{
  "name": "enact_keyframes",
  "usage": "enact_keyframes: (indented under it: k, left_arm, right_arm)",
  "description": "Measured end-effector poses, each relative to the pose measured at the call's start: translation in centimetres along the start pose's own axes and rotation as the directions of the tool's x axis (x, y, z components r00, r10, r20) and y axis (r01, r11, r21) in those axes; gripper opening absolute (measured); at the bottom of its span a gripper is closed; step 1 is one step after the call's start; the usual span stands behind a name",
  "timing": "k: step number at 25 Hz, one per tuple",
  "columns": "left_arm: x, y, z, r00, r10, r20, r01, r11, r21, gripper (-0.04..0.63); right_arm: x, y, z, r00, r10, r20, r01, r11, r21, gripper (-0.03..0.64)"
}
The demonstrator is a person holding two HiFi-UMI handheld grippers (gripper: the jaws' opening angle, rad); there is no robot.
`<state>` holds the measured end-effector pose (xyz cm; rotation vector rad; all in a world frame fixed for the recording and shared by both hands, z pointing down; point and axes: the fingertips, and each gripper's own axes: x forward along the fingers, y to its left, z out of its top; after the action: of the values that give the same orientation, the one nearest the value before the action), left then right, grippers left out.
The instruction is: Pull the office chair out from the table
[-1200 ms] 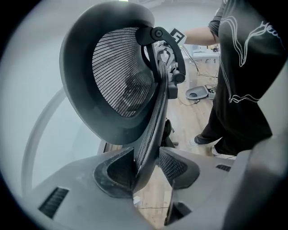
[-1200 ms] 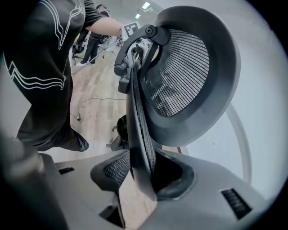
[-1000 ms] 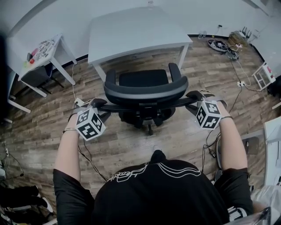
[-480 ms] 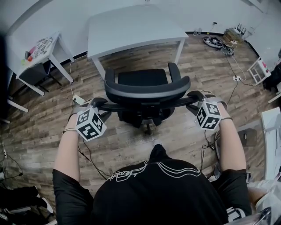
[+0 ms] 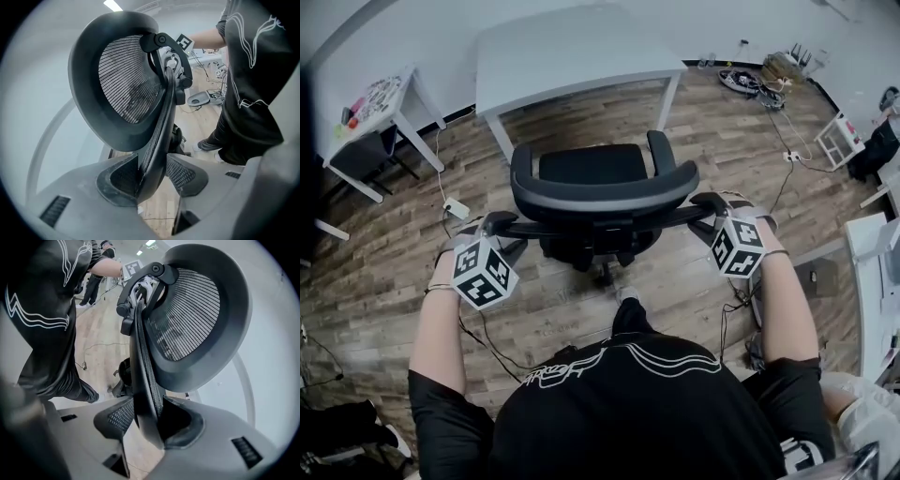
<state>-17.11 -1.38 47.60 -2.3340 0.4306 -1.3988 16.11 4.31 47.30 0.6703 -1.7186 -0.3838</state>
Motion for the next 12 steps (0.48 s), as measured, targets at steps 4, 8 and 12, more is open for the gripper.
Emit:
enact_keyframes:
  k: [4,8,12]
  left_arm:
    - [-0.6,-0.4,0.0,1.0,0.006,0.003,-0.006,1.0,-0.001,0.183]
    - [-1.0,-0.4,0.1,0.999,0.041,0.026,-0.041,0.999,0.006,0.187]
    - [-1.1,-0.6,0.3,0.992,0.113,0.064,-0.115,0.993,0.028,0.19]
  right_arm:
    - [-0.6,0.4,0.3,1.0,-0.001,0.0,0.001,1.0,0.001,0.201]
    - [-1.0,0.4,0.5,1.0,-0.006,0.011,0.006,1.0,0.01,0.202]
    - [-1.3,0.6,0.7,0.996,-0.078,0.045,0.076,0.997,0.031,0.21]
